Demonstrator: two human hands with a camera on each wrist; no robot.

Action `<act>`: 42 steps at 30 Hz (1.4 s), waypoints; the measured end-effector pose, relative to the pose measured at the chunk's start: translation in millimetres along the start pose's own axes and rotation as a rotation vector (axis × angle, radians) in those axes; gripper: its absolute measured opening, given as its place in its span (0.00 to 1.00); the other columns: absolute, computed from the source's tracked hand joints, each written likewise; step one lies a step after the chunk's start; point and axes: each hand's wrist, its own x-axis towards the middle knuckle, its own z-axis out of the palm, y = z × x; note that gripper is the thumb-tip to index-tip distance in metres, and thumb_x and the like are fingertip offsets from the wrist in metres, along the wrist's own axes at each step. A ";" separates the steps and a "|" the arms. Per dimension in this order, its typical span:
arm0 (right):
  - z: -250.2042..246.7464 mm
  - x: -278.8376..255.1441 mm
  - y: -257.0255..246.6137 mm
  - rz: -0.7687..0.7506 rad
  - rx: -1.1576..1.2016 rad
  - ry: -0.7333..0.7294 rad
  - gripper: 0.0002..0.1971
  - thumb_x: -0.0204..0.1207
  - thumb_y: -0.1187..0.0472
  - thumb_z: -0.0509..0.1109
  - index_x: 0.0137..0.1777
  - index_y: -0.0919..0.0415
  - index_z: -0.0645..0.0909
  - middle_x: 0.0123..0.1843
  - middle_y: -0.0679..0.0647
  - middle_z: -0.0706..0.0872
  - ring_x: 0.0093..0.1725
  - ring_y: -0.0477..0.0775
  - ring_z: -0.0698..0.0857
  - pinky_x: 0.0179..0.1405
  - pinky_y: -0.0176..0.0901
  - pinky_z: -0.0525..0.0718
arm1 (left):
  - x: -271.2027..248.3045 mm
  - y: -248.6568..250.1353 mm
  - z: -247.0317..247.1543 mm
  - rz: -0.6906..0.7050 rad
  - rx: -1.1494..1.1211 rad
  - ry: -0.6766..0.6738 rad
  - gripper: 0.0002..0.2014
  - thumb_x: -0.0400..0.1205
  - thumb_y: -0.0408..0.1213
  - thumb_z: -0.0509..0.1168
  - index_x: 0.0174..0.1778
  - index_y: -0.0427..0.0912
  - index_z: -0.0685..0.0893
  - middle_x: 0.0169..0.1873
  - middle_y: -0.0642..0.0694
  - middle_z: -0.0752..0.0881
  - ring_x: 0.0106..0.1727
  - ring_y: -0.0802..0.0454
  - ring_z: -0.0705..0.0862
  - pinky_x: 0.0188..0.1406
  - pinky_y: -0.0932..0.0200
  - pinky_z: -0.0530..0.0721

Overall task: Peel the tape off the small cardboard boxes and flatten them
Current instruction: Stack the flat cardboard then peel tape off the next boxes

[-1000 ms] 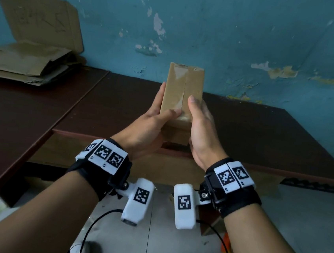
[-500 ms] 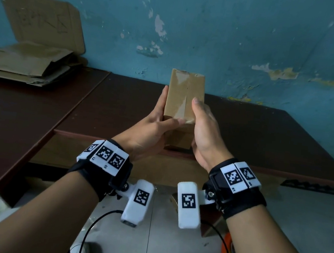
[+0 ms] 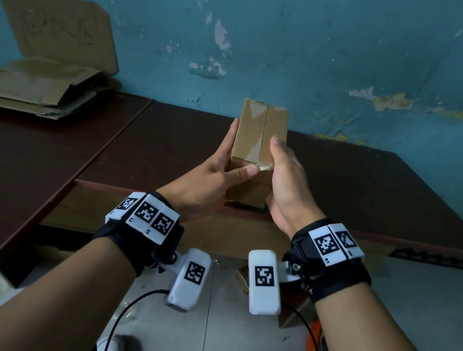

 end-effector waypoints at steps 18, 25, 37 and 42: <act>22.9 -4.0 -0.9 -0.082 0.089 0.144 0.35 0.87 0.37 0.66 0.89 0.51 0.65 0.77 0.55 0.88 0.76 0.58 0.89 0.82 0.68 0.84 | 10.7 -6.8 4.2 0.134 0.222 0.617 0.33 0.69 0.68 0.81 0.59 0.51 0.79 0.67 0.44 0.79 0.67 0.50 0.84 0.62 0.59 0.89; 24.4 -3.9 1.9 -0.092 0.068 0.170 0.36 0.89 0.36 0.63 0.91 0.52 0.61 0.76 0.57 0.87 0.74 0.57 0.89 0.81 0.67 0.85 | 8.6 -5.9 0.9 0.167 0.209 0.584 0.20 0.85 0.52 0.78 0.45 0.38 0.85 0.32 0.44 0.89 0.30 0.51 0.85 0.36 0.51 0.86; 17.3 -3.9 -6.6 -0.003 0.056 0.230 0.26 0.97 0.42 0.59 0.88 0.56 0.65 0.67 0.58 0.92 0.65 0.61 0.94 0.71 0.71 0.92 | 9.1 -12.6 6.1 0.221 0.064 0.221 0.08 0.91 0.31 0.69 0.46 0.34 0.86 0.46 0.36 0.93 0.46 0.48 0.93 0.49 0.56 0.93; 10.2 -4.8 -13.3 0.032 0.063 0.199 0.23 0.98 0.43 0.58 0.85 0.55 0.66 0.63 0.59 0.91 0.51 0.57 0.94 0.41 0.51 0.93 | 9.6 -13.0 7.3 0.180 -0.002 0.167 0.07 0.90 0.32 0.69 0.47 0.35 0.86 0.44 0.38 0.93 0.48 0.47 0.92 0.50 0.58 0.91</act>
